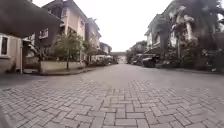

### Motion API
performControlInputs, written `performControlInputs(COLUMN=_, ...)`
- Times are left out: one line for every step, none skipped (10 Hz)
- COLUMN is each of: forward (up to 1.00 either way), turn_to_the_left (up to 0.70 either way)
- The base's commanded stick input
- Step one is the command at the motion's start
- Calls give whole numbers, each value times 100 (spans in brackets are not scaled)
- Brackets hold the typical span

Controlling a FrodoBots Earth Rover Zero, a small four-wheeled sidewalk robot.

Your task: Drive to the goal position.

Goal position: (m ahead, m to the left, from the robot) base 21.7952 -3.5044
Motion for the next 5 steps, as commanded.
performControlInputs(forward=70, turn_to_the_left=0)
performControlInputs(forward=70, turn_to_the_left=0)
performControlInputs(forward=70, turn_to_the_left=0)
performControlInputs(forward=70, turn_to_the_left=0)
performControlInputs(forward=70, turn_to_the_left=0)
